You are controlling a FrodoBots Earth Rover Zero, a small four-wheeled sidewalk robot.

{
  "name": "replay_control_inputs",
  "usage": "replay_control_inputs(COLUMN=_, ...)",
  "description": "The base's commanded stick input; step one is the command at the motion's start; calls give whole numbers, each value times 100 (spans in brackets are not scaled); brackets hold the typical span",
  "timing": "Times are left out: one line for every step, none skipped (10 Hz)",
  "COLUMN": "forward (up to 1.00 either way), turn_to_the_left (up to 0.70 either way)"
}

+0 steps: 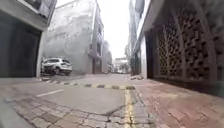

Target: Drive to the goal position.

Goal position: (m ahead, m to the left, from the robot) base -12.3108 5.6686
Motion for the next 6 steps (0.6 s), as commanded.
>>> replay_control_inputs(forward=46, turn_to_the_left=0)
replay_control_inputs(forward=46, turn_to_the_left=0)
replay_control_inputs(forward=46, turn_to_the_left=0)
replay_control_inputs(forward=46, turn_to_the_left=0)
replay_control_inputs(forward=46, turn_to_the_left=0)
replay_control_inputs(forward=46, turn_to_the_left=43)
